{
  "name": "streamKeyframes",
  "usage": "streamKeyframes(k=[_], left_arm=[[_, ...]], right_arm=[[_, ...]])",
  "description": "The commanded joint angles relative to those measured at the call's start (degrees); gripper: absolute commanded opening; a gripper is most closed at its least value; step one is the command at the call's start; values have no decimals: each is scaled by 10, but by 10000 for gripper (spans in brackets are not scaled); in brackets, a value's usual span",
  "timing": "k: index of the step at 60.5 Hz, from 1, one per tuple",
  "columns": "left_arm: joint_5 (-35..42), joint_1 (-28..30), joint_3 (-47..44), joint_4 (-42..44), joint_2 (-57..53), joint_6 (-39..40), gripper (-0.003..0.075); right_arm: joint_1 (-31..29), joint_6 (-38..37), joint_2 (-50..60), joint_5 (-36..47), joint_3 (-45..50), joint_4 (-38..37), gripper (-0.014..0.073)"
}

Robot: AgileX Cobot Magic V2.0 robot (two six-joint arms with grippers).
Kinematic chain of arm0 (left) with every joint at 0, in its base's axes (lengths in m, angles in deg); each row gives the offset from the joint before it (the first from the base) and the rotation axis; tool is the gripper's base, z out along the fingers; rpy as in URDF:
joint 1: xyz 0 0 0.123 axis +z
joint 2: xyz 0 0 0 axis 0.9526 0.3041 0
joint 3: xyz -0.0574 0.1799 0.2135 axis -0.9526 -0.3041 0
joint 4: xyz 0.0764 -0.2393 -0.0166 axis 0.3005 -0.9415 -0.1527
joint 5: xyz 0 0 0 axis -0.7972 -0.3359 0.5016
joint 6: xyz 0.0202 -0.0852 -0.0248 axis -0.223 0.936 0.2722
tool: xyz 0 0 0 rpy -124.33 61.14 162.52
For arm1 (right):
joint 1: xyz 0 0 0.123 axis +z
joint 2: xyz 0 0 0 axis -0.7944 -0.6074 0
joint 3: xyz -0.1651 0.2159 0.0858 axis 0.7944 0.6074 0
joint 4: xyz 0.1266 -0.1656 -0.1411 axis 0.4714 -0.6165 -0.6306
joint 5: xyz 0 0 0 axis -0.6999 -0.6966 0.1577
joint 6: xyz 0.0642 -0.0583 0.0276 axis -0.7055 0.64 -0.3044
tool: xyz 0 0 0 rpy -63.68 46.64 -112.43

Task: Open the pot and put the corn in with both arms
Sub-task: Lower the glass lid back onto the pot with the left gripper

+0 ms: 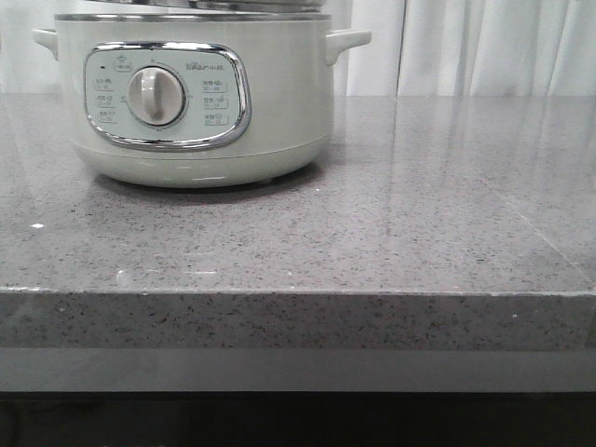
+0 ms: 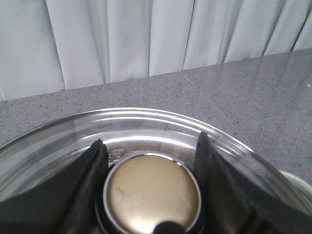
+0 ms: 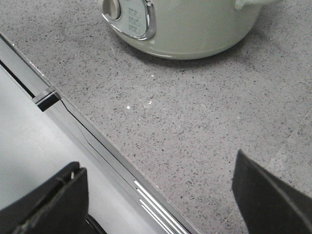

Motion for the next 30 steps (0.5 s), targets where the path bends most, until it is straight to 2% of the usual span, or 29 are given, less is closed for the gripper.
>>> streamKeyframes(k=[1, 30], left_arm=[[95, 0, 30, 4, -25, -1, 148], [90, 0, 30, -2, -8, -1, 148]], right_arm=[[-2, 1, 3, 40, -15, 6, 615], [-2, 1, 3, 41, -15, 6, 615]])
